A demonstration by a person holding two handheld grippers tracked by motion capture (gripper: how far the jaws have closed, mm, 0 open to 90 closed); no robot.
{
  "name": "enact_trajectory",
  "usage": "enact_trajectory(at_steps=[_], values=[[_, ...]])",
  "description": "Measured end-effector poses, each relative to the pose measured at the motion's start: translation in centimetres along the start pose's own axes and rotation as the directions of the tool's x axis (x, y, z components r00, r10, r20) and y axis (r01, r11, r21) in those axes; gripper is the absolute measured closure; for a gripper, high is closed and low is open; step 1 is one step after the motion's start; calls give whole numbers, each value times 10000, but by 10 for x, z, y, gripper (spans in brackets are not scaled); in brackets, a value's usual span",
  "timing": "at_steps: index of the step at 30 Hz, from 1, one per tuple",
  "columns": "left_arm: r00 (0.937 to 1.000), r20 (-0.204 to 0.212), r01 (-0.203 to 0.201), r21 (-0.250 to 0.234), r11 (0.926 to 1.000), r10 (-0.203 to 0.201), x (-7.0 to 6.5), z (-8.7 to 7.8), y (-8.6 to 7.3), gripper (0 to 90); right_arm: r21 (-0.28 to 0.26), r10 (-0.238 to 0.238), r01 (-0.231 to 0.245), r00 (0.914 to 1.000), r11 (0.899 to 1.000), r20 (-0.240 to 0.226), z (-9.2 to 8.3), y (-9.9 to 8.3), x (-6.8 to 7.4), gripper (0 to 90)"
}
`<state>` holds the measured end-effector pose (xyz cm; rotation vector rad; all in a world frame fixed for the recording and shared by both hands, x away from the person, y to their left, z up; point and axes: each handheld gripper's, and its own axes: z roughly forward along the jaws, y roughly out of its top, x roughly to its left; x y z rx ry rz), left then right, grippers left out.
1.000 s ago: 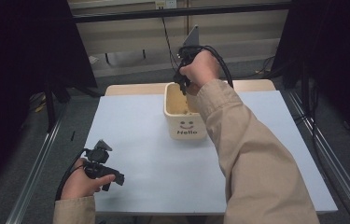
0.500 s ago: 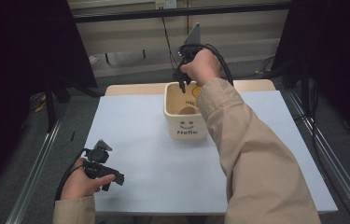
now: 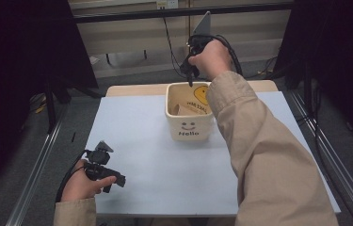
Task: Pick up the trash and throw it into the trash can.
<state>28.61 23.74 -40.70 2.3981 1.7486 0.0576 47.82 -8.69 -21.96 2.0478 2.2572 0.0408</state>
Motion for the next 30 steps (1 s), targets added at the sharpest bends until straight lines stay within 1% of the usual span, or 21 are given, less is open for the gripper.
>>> enact_trajectory(at_steps=[2,3,4,5,7,8,9,11,12,13,15,16,18,19,20,23,25,27,28,29,30], values=[[10000,-19,-18,12,10000,18,0,0,0,30,-81,67,-67,10000,9999,-48,-2,-1,-1,105],[10000,-30,-11,17,10000,11,0,0,0,30,-181,-37,35,10000,9998,-80,-10,-1,-5,104],[10000,-30,-11,17,10000,11,0,0,0,30,-50,152,-153,9999,9999,-72,-15,-2,-4,104],[10000,2,74,9,10000,-74,-1,0,0,30,-150,165,-167,9998,9997,-137,-18,-2,-6,102],[10000,-21,-26,2,10000,26,0,0,0,30,-248,39,-42,9999,9997,-109,-22,-2,-7,101],[10000,-27,-24,2,10000,24,0,0,0,30,-104,166,-167,9998,9998,-145,-30,-3,-7,101],[10000,-28,-79,33,10000,79,0,0,0,30,-183,123,-126,9998,9998,-176,-34,-3,-8,101],[10000,-51,22,-7,10000,-22,-1,0,0,30,-429,20,-27,9999,9991,-145,-43,-4,-9,101],[10000,-51,22,-7,10000,-22,-1,0,0,30,-429,20,-27,9999,9991,-145,-43,-4,-9,101],[10000,-26,-66,82,9999,66,-1,0,1,30,-350,6,-7,10000,9994,-26,-51,-4,-10,101],[9999,62,-116,106,9999,116,-2,0,1,30,-422,27,-30,10000,9991,-70,-58,-5,-10,101],[9999,62,-116,106,9999,116,-2,0,1,30,-422,27,-30,10000,9991,-70,-58,-5,-10,101],[10000,10,-91,61,9999,91,-2,0,0,30,-420,21,-24,10000,9991,-56,-65,-7,-11,92],[10000,10,-91,61,9999,91,-2,0,0,30,-420,21,-24,10000,9991,-56,-65,-7,-11,92],[9999,-45,-150,-1,9999,150,-1,-1,0,30,-577,-101,96,9999,9983,-69,-66,-8,-13,90],[9999,-17,-158,136,9998,158,0,-2,0,30,-381,27,-26,10000,9993,18,-68,-9,-12,90],[9999,0,-119,76,9999,119,0,-2,-1,30,-581,-86,88,10000,9983,36,-67,-10,-14,88],[9999,0,-114,76,9999,114,2,-3,-2,30,-496,-99,103,9999,9987,72,-69,-11,-14,84],[9999,0,-114,76,9999,114,2,-3,-2,30,-562,-72,73,10000,9984,32,-69,-12,-14,84],[10000,-35,-13,4,10000,13,1,-3,-2,30,-527,-111,118,9999,9985,131,-70,-13,-15,82],[10000,-10,-68,18,10000,68,3,-3,-2,30,-648,-70,73,10000,9979,53,-70,-14,-15,80]])
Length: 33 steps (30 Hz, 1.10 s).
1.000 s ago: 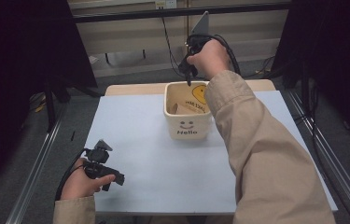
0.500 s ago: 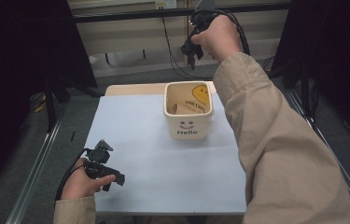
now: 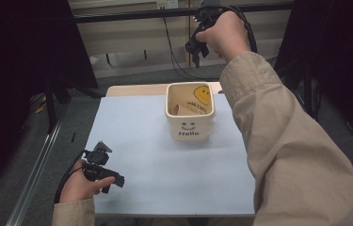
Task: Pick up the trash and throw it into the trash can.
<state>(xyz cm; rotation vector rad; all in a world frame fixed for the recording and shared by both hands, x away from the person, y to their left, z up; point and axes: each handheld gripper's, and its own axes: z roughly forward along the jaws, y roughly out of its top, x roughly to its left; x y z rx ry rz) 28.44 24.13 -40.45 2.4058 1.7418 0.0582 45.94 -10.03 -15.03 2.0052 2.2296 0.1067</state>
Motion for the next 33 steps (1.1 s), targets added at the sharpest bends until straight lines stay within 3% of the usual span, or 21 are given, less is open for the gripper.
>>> enact_trajectory(at_steps=[7,14,15,24,26,29,31,33], values=[[9999,-15,121,-118,9999,-122,-1,1,-1,30,91,-40,39,10000,10000,88,0,-11,-12,80],[10000,-6,-84,-72,9999,84,-5,0,0,30,95,7,-9,9998,10000,199,9,-34,-38,79],[10000,0,-88,-80,9999,88,-6,0,0,30,56,117,-118,9996,9999,256,13,-41,-47,79],[10000,-55,-73,-98,9999,73,-6,-1,0,30,145,209,-215,9990,9997,388,36,-79,-79,77],[10000,-17,54,-122,9999,-54,-7,0,-1,30,211,265,-273,9988,9994,402,39,-83,-82,77],[9998,-151,-86,-2,10000,86,-6,-3,0,30,267,262,-269,9994,9993,238,50,-93,-90,75],[10000,-80,-24,-96,10000,23,-7,-3,-1,30,336,268,-280,9990,9990,355,64,-102,-95,74],[9998,-168,-72,-118,9999,70,-5,-3,-1,30,395,271,-277,9995,9988,165,73,-107,-99,73]])
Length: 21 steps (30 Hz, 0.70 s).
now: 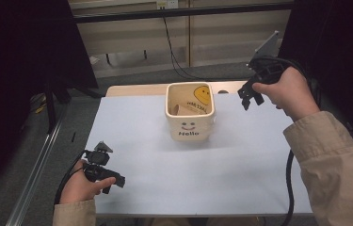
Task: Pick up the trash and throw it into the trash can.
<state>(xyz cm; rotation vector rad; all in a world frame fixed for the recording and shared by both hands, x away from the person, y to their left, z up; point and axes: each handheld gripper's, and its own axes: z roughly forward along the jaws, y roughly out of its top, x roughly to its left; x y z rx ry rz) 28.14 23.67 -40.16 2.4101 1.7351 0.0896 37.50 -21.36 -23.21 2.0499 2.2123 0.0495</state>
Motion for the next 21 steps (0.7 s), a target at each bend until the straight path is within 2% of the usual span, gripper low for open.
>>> enact_trajectory(at_steps=[1,4,5,7,10,11,13,14,17,20,21], values=[[10000,0,0,0,10000,0,0,0,0,30,0,0,0,10000,10000,0,0,0,0,73],[10000,74,28,17,10000,-28,0,0,0,30,39,-78,78,10000,10000,15,19,-12,-4,70],[10000,42,-6,31,10000,6,0,0,0,30,39,-78,78,10000,10000,15,19,-12,-4,70],[10000,68,47,-29,10000,-47,0,0,-1,30,146,-161,162,9998,9998,-123,35,-23,-6,71],[9999,67,75,-88,9999,-74,-1,0,-1,30,136,-161,162,9998,9998,-80,53,-37,-10,71],[9999,67,75,-88,9999,-74,-1,0,-1,30,136,-161,162,9998,9998,-80,53,-37,-10,71],[10000,54,44,42,10000,-44,-1,0,0,30,175,-129,136,9993,9998,-357,72,-50,-17,73],[10000,52,68,51,10000,-68,-2,0,0,30,284,-84,93,9995,9996,-305,77,-54,-18,75],[9999,-52,-101,75,9999,102,-2,0,0,30,353,-94,102,9997,9993,-216,94,-65,-24,74],[10000,-34,-58,128,9999,58,-3,2,1,30,517,26,-6,9992,9987,-398,111,-75,-29,75],[10000,-34,-58,128,9999,58,-3,2,1,30,517,26,-6,9992,9987,-398,111,-75,-29,75]])
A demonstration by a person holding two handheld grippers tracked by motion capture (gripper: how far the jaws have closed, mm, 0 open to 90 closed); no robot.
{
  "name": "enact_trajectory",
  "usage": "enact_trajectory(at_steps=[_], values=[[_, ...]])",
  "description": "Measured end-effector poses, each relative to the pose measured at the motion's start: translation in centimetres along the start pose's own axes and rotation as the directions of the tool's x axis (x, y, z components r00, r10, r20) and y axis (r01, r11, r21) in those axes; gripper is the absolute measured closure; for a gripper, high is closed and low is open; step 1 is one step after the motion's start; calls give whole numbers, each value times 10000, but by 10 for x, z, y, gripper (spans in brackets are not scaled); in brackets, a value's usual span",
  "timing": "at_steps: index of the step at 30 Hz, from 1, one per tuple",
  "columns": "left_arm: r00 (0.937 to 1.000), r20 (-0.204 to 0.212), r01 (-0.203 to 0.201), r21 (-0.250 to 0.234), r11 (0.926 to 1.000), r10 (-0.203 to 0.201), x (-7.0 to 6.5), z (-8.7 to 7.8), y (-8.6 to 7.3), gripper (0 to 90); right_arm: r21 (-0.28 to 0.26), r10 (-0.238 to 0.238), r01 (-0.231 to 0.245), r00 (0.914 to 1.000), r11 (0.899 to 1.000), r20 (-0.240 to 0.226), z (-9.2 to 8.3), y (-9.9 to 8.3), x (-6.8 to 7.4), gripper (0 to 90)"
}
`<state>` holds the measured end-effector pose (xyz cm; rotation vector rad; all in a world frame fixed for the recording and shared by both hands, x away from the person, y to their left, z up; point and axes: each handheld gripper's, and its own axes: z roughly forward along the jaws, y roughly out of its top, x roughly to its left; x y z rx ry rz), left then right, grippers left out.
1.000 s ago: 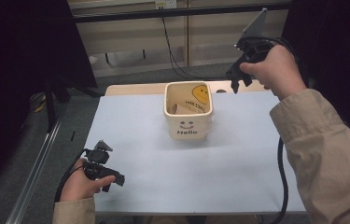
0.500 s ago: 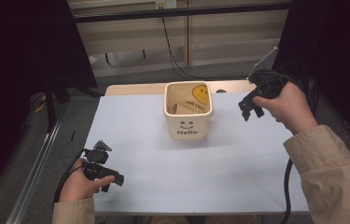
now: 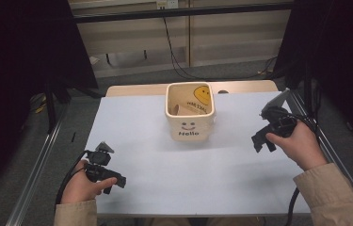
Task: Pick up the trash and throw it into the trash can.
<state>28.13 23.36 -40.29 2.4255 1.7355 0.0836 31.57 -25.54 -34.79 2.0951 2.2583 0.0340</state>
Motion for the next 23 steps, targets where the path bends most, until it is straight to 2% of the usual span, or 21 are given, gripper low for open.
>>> enact_trajectory(at_steps=[1,3,4,8,9,11,14,15,18,21,23], values=[[10000,-30,-34,11,10000,34,0,0,0,30,63,97,-98,10000,9999,12,13,-7,-5,75],[10000,-44,24,-41,10000,-24,0,0,0,30,100,38,-39,10000,9999,60,17,-9,-7,74],[10000,25,11,2,10000,-11,0,0,0,30,232,130,-131,9999,9996,35,28,-16,-12,75],[10000,-3,21,-66,10000,-21,0,0,0,30,414,181,-184,9998,9990,55,48,-30,-20,73],[10000,-3,21,-66,10000,-21,0,0,0,30,414,181,-184,9998,9990,55,48,-30,-20,73],[10000,-18,-23,-65,10000,23,-1,2,0,30,722,423,-416,9991,9965,-76,61,-40,-24,71],[10000,39,67,-92,9999,-67,-3,2,1,30,951,503,-510,9987,9942,98,75,-50,-28,73],[10000,6,36,-96,9999,-36,-3,2,1,30,943,342,-352,9993,9949,126,79,-53,-30,74],[10000,16,-23,-50,10000,23,-3,2,2,30,1165,326,-351,9992,9926,235,86,-58,-32,83],[10000,-26,-7,-116,9999,6,-4,3,2,30,1094,585,-605,9981,9922,212,88,-60,-32,79],[10000,-9,60,-138,9999,-60,-4,4,2,30,968,423,-440,9989,9943,195,89,-60,-34,77]])
